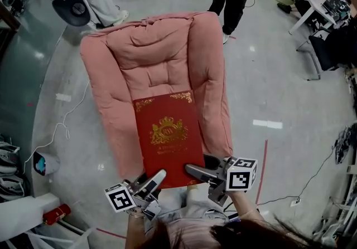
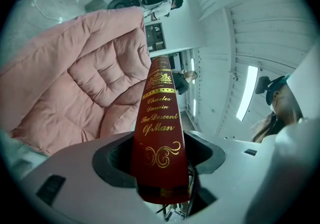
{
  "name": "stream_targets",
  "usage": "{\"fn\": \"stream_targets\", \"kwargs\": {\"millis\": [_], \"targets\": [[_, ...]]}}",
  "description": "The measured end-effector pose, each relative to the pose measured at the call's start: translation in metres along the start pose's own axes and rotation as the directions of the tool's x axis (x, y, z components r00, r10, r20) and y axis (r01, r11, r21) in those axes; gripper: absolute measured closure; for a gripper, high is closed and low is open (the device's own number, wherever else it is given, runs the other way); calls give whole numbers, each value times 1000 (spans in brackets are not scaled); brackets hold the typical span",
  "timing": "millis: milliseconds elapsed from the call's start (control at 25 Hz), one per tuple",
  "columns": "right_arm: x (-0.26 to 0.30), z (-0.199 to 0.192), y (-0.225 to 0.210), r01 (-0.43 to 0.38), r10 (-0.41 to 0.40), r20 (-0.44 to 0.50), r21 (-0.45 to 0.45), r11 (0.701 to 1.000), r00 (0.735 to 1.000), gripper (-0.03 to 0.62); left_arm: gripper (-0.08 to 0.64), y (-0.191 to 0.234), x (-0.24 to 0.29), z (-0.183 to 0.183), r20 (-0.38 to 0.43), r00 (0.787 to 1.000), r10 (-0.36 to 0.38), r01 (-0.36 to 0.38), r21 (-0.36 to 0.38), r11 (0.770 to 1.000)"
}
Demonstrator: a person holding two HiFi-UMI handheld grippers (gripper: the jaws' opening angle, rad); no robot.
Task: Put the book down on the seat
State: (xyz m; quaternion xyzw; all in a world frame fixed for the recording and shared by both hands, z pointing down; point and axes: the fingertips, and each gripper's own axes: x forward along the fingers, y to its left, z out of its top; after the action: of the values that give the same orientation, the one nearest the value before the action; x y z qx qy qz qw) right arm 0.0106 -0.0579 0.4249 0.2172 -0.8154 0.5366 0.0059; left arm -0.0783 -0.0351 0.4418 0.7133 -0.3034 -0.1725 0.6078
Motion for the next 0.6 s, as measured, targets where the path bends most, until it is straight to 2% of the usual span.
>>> {"fn": "stream_targets", "kwargs": {"millis": [600], "targets": [[32, 2, -62, 46, -46, -7, 43, 998, 999, 291, 288, 62, 25, 20, -19, 999, 31, -32, -32, 999]]}}
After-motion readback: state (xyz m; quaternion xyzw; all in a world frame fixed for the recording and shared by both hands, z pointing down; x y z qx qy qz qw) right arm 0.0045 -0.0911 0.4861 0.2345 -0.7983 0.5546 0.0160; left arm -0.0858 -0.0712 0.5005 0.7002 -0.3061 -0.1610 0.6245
